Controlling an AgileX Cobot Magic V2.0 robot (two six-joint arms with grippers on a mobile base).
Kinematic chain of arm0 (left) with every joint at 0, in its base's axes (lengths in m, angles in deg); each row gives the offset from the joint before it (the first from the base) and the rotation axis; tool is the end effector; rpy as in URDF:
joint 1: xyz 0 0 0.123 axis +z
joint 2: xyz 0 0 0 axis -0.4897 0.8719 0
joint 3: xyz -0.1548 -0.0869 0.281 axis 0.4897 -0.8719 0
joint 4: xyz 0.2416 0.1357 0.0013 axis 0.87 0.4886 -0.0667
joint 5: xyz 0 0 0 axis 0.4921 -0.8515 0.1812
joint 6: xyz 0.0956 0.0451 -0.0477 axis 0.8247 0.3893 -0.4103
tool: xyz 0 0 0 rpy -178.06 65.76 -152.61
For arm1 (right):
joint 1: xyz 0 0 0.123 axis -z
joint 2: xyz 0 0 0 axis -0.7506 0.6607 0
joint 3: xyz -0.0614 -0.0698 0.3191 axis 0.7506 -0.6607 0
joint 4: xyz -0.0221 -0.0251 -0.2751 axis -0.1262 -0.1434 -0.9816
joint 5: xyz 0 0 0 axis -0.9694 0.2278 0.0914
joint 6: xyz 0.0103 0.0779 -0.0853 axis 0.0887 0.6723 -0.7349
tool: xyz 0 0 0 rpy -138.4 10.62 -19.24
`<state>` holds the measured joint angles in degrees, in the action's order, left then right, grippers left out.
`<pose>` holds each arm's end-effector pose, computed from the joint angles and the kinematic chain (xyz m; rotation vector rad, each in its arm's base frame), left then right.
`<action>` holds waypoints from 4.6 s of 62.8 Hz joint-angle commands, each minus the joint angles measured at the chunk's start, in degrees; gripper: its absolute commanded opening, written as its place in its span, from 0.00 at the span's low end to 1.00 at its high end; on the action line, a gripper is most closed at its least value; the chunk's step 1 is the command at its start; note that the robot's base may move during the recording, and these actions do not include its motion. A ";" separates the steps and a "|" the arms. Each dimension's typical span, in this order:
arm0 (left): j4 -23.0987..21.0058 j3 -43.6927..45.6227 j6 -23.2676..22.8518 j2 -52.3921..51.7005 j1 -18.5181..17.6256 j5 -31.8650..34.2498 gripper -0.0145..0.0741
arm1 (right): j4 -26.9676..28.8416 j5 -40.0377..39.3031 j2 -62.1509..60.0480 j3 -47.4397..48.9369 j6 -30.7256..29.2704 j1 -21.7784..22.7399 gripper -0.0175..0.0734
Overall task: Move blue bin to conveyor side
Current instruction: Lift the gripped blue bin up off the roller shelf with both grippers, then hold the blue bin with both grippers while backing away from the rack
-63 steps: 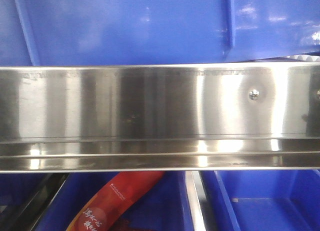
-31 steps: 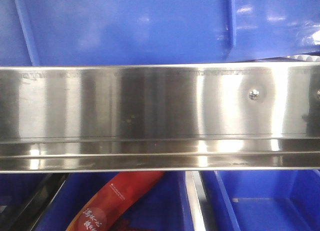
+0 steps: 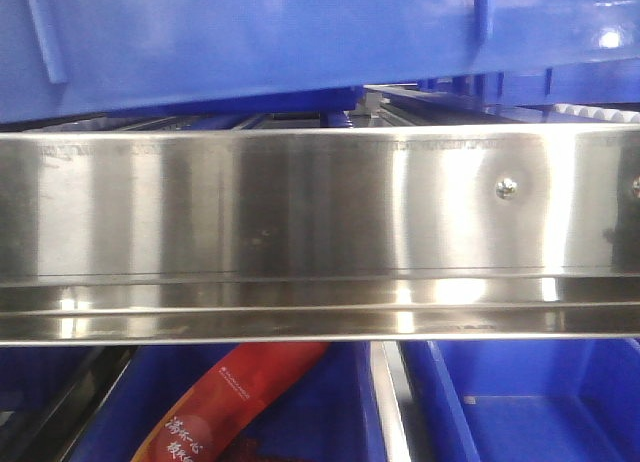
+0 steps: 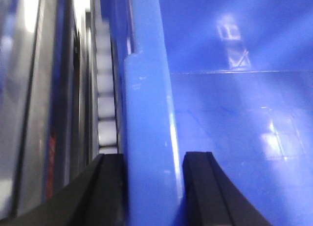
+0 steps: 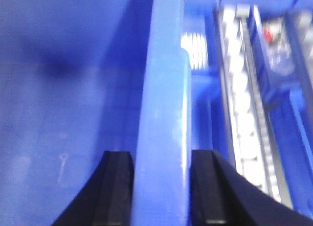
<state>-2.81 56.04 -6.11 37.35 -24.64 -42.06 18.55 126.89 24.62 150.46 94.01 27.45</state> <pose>0.3690 0.0065 0.4606 -0.0359 2.3853 -0.2216 0.3473 0.1137 0.4985 -0.1747 2.4157 0.0367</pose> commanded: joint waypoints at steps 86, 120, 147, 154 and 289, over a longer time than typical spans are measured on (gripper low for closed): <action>-1.48 1.39 -3.71 -14.76 -0.53 -6.48 0.14 | 1.26 -4.79 -17.00 -7.76 1.88 -0.02 0.11; -1.48 1.39 -3.71 -14.76 -0.53 -6.32 0.14 | 1.26 -4.79 -17.00 -7.76 1.88 -0.02 0.11; -1.48 1.39 -3.71 -14.76 -0.53 -6.32 0.14 | 1.26 -4.79 -17.00 -7.76 1.88 -0.02 0.11; -1.48 1.39 -3.71 -14.76 -0.53 -6.32 0.14 | 1.26 -4.79 -17.00 -7.76 1.88 -0.02 0.11; -1.48 1.39 -3.71 -14.76 -0.53 -6.32 0.14 | 1.26 -4.79 -17.00 -7.76 1.88 -0.02 0.11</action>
<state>-2.17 56.58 -10.59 23.96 -24.85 -52.59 20.96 127.25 9.16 141.84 96.16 27.45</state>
